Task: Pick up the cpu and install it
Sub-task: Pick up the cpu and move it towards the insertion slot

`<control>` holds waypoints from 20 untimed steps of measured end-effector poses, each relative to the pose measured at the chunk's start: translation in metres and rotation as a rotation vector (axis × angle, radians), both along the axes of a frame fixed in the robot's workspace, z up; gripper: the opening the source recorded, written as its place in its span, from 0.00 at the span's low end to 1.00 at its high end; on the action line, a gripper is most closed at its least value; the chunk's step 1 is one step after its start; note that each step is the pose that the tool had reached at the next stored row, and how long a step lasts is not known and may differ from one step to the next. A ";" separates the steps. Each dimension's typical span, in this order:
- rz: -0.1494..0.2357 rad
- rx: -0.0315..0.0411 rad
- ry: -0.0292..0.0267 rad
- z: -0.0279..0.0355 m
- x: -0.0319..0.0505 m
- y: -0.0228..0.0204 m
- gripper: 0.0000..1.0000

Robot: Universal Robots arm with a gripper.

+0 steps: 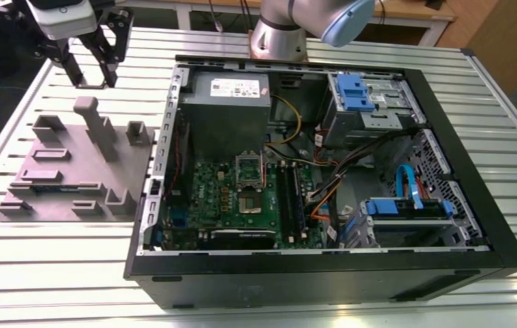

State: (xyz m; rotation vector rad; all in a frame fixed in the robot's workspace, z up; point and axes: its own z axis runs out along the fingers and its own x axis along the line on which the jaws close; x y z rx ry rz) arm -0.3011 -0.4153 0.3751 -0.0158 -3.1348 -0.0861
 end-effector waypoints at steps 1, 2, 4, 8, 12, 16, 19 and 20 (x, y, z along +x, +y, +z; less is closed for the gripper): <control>0.000 0.0000 0.0000 0.0000 0.0003 0.0000 0.47; 0.000 -0.0001 0.0001 0.0000 0.0005 0.0000 0.47; 0.000 0.0000 0.0000 0.0000 0.0010 0.0000 0.47; 0.000 0.0000 0.0000 0.0000 0.0018 0.0000 0.47; 0.000 0.0000 0.0000 0.0000 0.0026 0.0000 0.47; 0.000 0.0000 0.0001 0.0000 0.0036 0.0000 0.47; 0.000 0.0000 0.0000 0.0000 0.0043 0.0000 0.47; 0.000 -0.0001 0.0000 0.0000 0.0046 0.0000 0.47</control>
